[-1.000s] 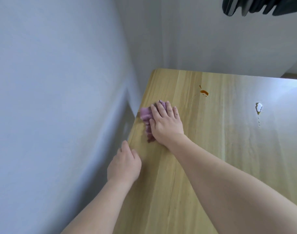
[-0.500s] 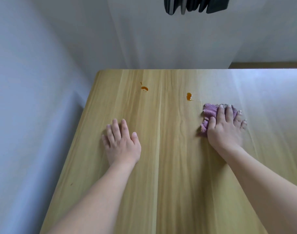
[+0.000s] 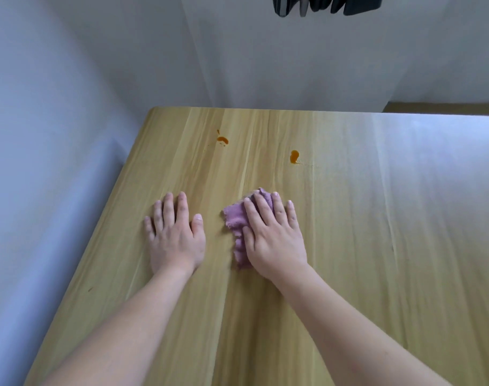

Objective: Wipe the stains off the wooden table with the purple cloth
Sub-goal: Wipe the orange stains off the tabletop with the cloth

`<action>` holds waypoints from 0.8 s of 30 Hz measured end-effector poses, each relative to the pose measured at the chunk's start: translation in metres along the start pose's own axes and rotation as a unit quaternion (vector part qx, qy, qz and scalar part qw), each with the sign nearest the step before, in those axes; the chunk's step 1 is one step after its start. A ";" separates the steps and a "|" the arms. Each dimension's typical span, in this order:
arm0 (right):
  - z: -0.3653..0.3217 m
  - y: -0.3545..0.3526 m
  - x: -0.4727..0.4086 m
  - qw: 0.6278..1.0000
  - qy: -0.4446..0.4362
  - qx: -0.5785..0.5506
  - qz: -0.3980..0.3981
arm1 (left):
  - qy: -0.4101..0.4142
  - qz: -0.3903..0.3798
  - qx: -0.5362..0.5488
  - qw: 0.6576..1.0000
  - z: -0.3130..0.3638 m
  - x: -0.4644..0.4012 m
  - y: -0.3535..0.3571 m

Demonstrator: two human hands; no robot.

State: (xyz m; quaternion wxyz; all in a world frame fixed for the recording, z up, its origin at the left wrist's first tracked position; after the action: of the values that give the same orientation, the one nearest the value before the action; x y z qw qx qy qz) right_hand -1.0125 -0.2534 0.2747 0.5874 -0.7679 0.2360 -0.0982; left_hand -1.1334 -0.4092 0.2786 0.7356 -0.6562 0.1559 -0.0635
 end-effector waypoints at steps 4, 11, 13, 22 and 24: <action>0.134 -0.039 -0.005 0.985 0.157 0.060 0.035 | -0.009 0.009 0.003 1.000 -0.001 0.000 -0.002; 0.138 -0.035 -0.051 0.946 0.311 0.063 0.062 | -0.008 0.018 -0.005 1.000 -0.003 -0.001 -0.001; 0.062 -0.013 -0.060 0.977 0.203 0.034 0.060 | -0.006 0.020 -0.006 1.000 -0.003 -0.001 0.000; 0.051 -0.011 -0.055 0.999 0.027 0.020 0.021 | 0.001 0.022 -0.005 1.000 -0.004 -0.001 0.001; 0.125 -0.032 -0.070 0.989 0.133 0.052 0.041 | -0.004 0.026 0.002 1.000 -0.004 -0.002 0.000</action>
State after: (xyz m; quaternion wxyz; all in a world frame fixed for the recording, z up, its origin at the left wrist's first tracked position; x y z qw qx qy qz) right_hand -1.0116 -0.1064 0.2779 0.5936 -0.7062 0.3375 -0.1871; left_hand -1.1362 -0.4122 0.2784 0.7387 -0.6509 0.1697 -0.0422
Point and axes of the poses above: each hand's wrist, its own x-axis away from the middle knuckle, its own y-axis out of the palm, z = x × y, the point moved 8 cm from there along -x, towards the middle knuckle, and after that the axes turned 11 degrees about z, right-handed, at the moved point
